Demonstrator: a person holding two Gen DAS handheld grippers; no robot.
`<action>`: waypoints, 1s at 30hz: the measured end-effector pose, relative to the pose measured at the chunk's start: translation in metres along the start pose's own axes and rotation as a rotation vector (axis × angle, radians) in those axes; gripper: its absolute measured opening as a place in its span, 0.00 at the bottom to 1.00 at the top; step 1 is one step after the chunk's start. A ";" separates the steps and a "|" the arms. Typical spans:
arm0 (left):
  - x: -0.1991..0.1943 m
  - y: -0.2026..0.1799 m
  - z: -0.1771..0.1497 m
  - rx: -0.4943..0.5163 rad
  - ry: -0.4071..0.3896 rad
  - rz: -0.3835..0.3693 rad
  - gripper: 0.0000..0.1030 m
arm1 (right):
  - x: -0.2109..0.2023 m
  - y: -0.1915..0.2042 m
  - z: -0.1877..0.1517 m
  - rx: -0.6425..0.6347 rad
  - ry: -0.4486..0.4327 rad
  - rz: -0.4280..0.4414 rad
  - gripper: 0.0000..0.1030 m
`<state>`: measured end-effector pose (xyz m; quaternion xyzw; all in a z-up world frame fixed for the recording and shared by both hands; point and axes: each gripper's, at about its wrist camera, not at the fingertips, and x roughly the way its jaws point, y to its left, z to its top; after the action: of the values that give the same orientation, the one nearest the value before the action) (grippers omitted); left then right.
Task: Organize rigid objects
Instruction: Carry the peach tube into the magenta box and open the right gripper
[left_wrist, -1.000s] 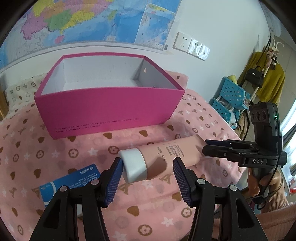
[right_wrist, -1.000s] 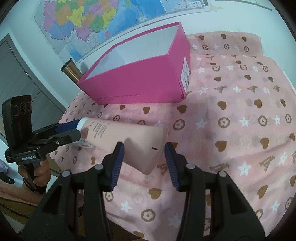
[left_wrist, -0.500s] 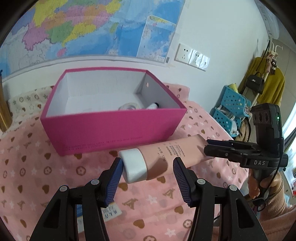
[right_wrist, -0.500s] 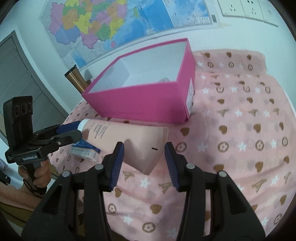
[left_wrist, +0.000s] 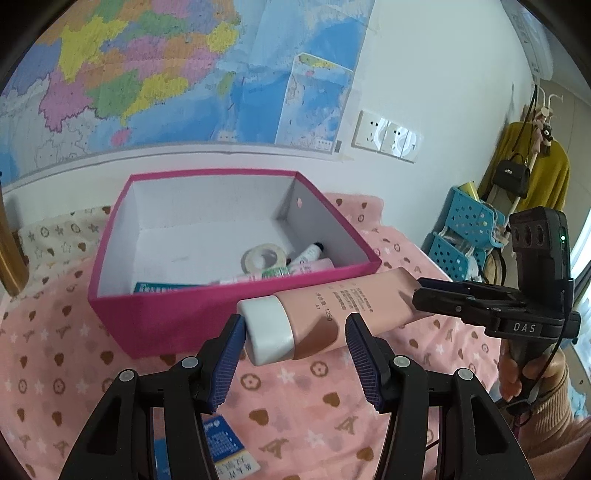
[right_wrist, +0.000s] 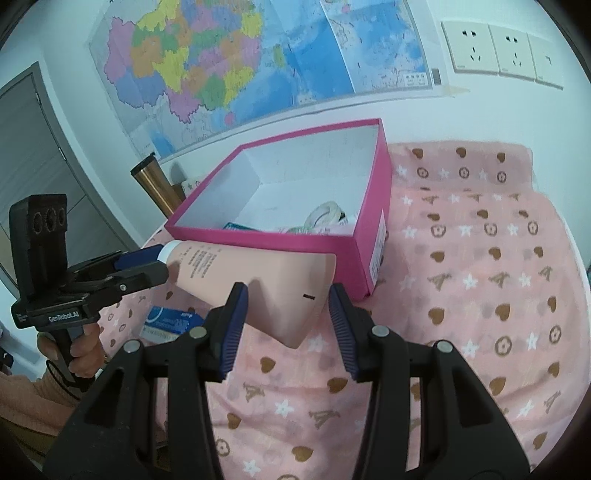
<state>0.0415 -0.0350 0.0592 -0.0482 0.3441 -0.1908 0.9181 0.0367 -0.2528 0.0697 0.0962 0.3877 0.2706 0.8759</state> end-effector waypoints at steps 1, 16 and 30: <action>0.000 0.000 0.002 0.001 -0.002 0.001 0.55 | 0.000 0.000 0.003 -0.004 -0.005 0.000 0.47; 0.009 0.002 0.021 0.013 -0.021 0.020 0.55 | 0.007 -0.010 0.025 -0.013 -0.033 -0.004 0.47; 0.031 0.017 0.040 -0.013 0.004 0.017 0.55 | 0.020 -0.016 0.046 -0.023 -0.037 -0.019 0.47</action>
<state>0.0943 -0.0328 0.0664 -0.0509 0.3477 -0.1808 0.9186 0.0877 -0.2535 0.0818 0.0875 0.3693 0.2651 0.8864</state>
